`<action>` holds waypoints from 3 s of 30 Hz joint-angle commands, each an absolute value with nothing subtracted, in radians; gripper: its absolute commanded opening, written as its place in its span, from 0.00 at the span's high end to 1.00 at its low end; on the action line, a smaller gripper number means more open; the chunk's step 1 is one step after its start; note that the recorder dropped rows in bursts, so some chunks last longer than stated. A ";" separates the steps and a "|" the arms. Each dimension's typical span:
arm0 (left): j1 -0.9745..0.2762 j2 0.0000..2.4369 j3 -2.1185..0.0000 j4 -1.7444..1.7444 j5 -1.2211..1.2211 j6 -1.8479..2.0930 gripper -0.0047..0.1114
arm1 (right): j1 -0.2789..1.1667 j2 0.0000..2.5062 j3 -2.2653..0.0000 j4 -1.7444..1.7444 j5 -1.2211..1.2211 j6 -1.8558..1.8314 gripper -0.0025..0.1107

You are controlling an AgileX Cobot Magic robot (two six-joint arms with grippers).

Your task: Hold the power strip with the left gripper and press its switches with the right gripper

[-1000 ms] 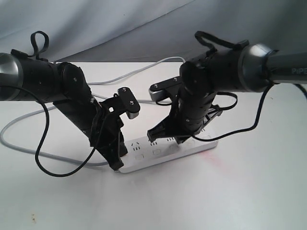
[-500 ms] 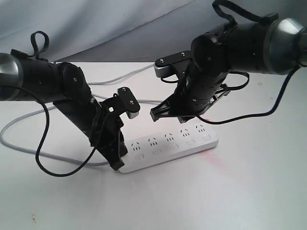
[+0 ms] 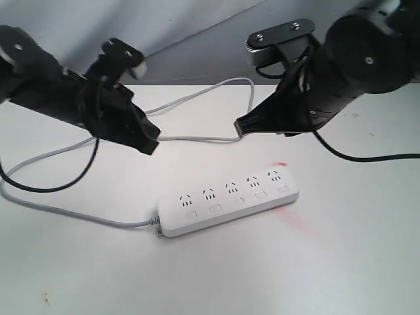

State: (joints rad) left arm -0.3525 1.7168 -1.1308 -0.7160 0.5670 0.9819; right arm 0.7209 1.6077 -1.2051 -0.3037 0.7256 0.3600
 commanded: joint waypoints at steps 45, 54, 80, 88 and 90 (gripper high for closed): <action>-0.207 0.453 -0.279 -0.836 -0.090 0.595 0.96 | 0.717 0.218 -0.293 -0.938 0.683 1.383 0.98; -0.207 0.395 -0.040 -0.836 -0.196 0.590 0.96 | 0.717 0.179 -0.022 -1.235 0.513 1.600 0.98; -0.207 0.395 0.000 -0.810 -0.212 0.578 0.96 | 0.717 0.179 -0.001 -1.293 0.496 1.630 0.98; -0.207 0.386 0.000 -0.802 -0.246 0.656 0.96 | 0.717 0.179 -0.001 -1.293 0.496 1.630 0.98; -0.207 0.365 0.000 -0.802 -0.234 0.690 0.96 | 0.717 0.179 -0.001 -1.293 0.496 1.630 0.98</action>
